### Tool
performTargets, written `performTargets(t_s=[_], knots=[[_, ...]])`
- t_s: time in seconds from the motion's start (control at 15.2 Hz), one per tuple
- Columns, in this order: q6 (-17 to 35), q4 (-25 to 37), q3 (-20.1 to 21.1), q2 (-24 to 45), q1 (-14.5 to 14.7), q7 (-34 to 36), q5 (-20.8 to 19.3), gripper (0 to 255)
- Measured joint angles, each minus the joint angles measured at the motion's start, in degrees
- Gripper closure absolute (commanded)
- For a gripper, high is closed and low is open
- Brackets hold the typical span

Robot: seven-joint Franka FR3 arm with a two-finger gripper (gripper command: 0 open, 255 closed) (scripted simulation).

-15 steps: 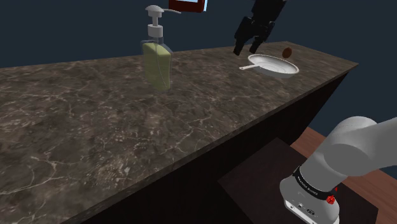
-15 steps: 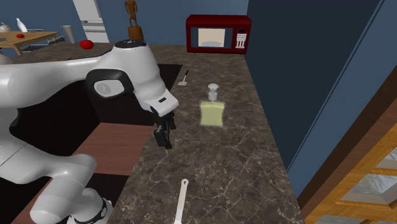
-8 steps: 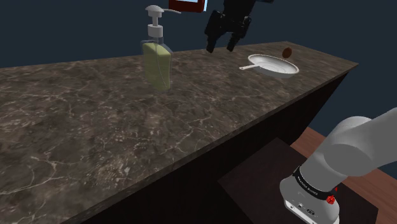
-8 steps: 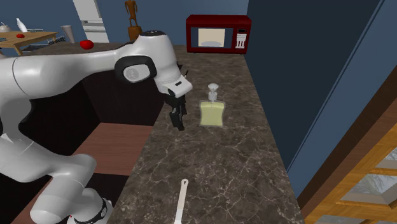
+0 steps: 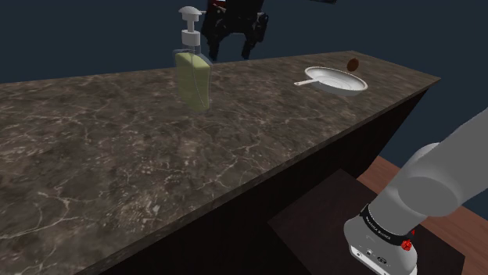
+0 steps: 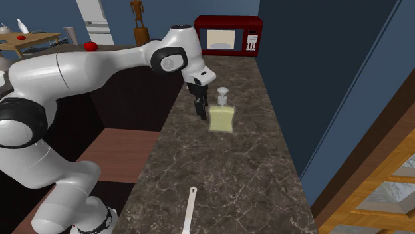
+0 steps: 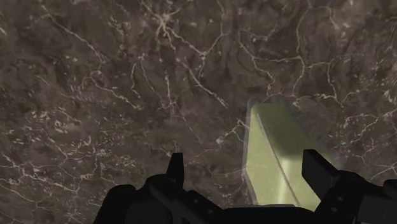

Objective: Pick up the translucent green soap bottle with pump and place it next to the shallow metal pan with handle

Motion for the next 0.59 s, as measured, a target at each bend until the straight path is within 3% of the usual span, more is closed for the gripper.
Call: performTargets(t_s=[0.26, 0.59], knots=[[-2.2, 10.5, 4.8, 9.8, 1.6, 7.4, -6.3, 0], [0.1, 10.5, 5.5, 12.7, 2.3, 9.5, -8.4, 0]])
